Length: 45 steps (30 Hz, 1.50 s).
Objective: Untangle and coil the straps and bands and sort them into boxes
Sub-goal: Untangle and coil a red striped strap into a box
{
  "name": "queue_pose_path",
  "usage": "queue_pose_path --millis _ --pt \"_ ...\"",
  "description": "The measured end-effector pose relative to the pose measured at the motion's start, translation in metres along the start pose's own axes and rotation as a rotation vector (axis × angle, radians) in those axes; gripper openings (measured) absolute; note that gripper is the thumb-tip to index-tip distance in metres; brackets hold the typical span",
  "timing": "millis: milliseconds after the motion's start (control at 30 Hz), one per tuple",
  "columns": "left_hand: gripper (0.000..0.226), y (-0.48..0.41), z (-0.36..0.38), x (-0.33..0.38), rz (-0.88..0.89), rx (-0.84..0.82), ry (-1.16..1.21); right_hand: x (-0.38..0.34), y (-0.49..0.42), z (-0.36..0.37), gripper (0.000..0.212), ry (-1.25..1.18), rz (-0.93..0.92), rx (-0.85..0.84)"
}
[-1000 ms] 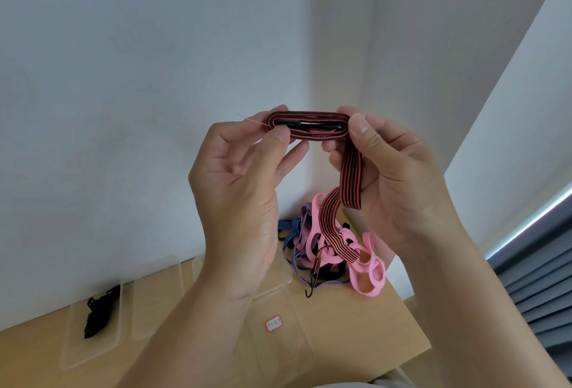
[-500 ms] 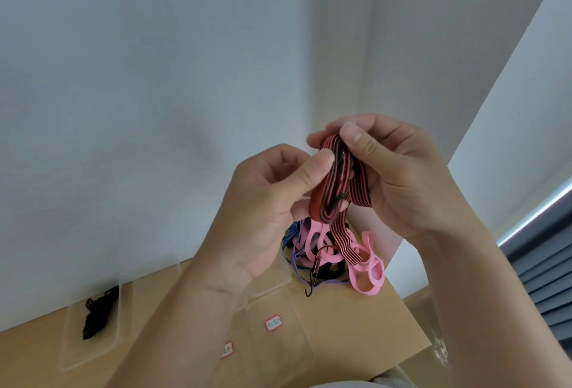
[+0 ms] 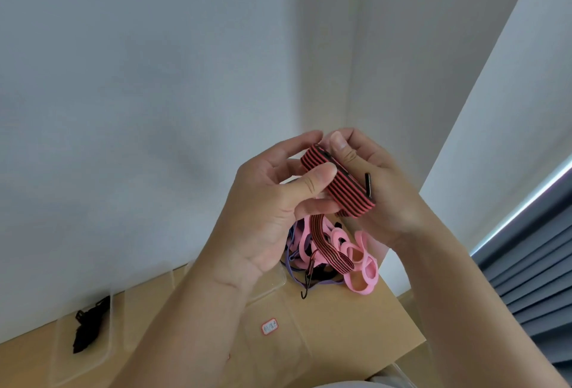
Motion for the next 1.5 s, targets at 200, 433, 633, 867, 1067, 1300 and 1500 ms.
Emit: queue_pose_path --millis 200,433,633,867,1067,1300,1500 --pt "0.036 -0.003 -0.004 0.003 0.12 0.139 0.054 0.02 0.008 -0.001 0.041 0.005 0.134 -0.134" --pt "0.023 -0.005 -0.014 -0.004 0.264 0.26 -0.269 0.009 0.014 0.001 0.017 0.049 0.03 -0.16" --pt "0.017 -0.005 -0.012 0.003 0.242 0.115 -0.36 0.002 0.012 -0.008 0.025 0.058 -0.053 -0.01" --pt "0.02 -0.011 -0.012 0.007 0.347 0.199 -0.507 -0.019 0.018 0.003 0.014 0.418 -0.163 0.058" --pt "0.02 -0.021 -0.016 0.0 0.381 0.321 -0.751 -0.03 0.023 0.004 0.014 1.157 -0.273 0.177" --pt "0.025 -0.023 -0.001 -0.003 0.312 0.053 -1.051 -0.062 0.008 -0.005 0.014 1.349 -0.251 0.002" --pt "0.028 -0.018 0.001 0.008 0.296 -0.101 -1.191 -0.07 -0.017 -0.007 0.021 1.299 -0.231 -0.12"
Point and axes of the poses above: each hand's wrist, its own y-axis away from the middle knuckle, its own z-axis out of the palm, x = y × z, the point moved 4 cm from there along -y, towards the middle knuckle
